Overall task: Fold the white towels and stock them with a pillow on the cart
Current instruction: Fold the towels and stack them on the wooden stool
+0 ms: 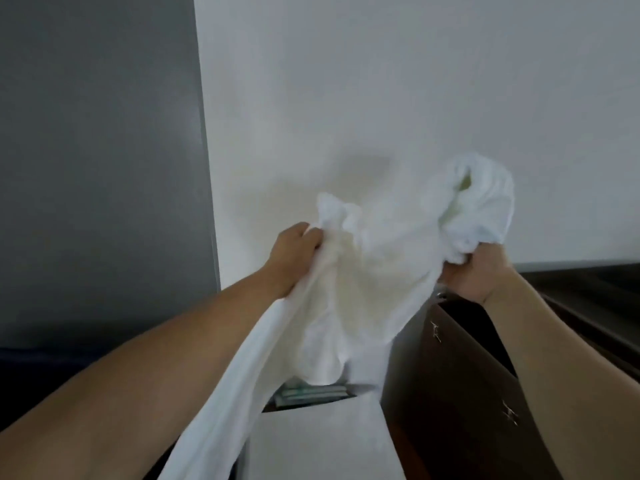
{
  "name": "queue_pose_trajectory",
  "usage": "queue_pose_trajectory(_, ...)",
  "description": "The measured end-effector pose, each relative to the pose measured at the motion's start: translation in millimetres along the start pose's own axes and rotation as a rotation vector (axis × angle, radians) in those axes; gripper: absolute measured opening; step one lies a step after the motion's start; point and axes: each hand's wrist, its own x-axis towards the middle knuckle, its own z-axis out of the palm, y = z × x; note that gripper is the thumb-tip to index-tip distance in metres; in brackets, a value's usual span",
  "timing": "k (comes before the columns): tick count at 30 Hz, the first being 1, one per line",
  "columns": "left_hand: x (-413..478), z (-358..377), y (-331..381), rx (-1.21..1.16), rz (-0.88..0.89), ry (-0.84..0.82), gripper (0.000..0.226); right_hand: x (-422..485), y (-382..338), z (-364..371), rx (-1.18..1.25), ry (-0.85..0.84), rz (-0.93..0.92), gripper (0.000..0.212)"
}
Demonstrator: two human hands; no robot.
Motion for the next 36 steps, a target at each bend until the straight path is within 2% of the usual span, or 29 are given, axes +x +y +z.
queue_pose_trajectory(2,4.2,19.9,23.3,-0.052,0.026,0.008,0.023,8.6,16.0,-30.9,-0.032,0.142,0.118,0.042)
queue_pose_trajectory(4,0.7,45.3,41.2,-0.098,0.021,-0.026,0.026,17.0,31.7,-57.9,-0.133,0.066,0.253,0.028)
queue_pose_trajectory(6,-6.6,69.2,43.2,-0.018,0.016,-0.093,0.030,18.1,44.6,-75.7,-0.202,-0.039,0.376,0.005)
queue_pose_trajectory(7,-10.2,78.2,37.9,0.007,-0.008,-0.111,0.031,17.0,50.3,-82.9,-0.254,-0.055,0.428,0.008)
queue_pose_trajectory(9,-18.0,88.2,19.2,-0.024,-0.094,-0.104,0.026,22.5,65.8,-100.6,-0.418,0.016,0.487,0.016)
queue_pose_trajectory(13,-33.0,92.1,-12.3,-0.118,-0.237,-0.059,0.017,27.4,95.3,-109.7,-0.753,0.166,0.448,0.086)
queue_pose_trajectory(14,-35.7,92.6,-17.5,-0.124,-0.245,-0.061,0.018,22.4,99.9,-102.4,-0.825,0.169,0.406,0.096)
queue_pose_trajectory(15,-38.5,93.1,-20.6,-0.125,-0.251,-0.072,0.017,20.1,105.9,-97.0,-0.875,0.145,0.359,0.096)
queue_pose_trajectory(16,-40.2,93.5,-22.8,-0.127,-0.254,-0.088,0.018,16.6,109.8,-89.3,-0.883,0.096,0.316,0.084)
queue_pose_trajectory(18,-41.8,92.4,-27.0,-0.145,-0.243,-0.123,0.022,8.3,114.6,-71.8,-0.755,-0.034,0.317,0.043)
queue_pose_trajectory(19,-42.1,90.7,-29.1,-0.162,-0.236,-0.147,0.024,6.7,118.4,-67.1,-0.670,-0.066,0.319,0.033)
queue_pose_trajectory(22,-45.7,84.9,-39.9,-0.211,-0.256,-0.311,0.037,2.4,127.9,-64.2,-0.525,0.044,0.286,0.034)
queue_pose_trajectory(25,-53.9,77.0,-60.2,-0.159,-0.286,-0.463,0.063,0.2,131.1,-62.9,-0.578,0.146,0.223,0.030)
queue_pose_trajectory(28,-59.1,63.0,-83.9,0.059,-0.310,-0.494,0.067,-2.1,101.0,-48.9,-0.497,0.287,0.027,0.016)
queue_pose_trajectory(30,-62.8,52.2,-104.4,0.202,-0.360,-0.429,0.060,3.0,70.3,-36.5,-0.436,0.367,-0.090,0.013)
queue_pose_trajectory(32,-69.5,42.4,-122.1,0.318,-0.400,-0.410,0.062,6.6,44.6,-21.1,-0.227,0.431,-0.091,0.020)
queue_pose_trajectory(33,-72.6,40.7,-126.5,0.357,-0.403,-0.447,0.070,8.3,35.6,-14.2,-0.162,0.435,-0.061,0.018)
queue_pose_trajectory(36,-81.7,48.1,-109.8,0.299,-0.298,-0.637,0.094,13.1,33.6,3.0,-0.246,0.395,-0.037,0.027)
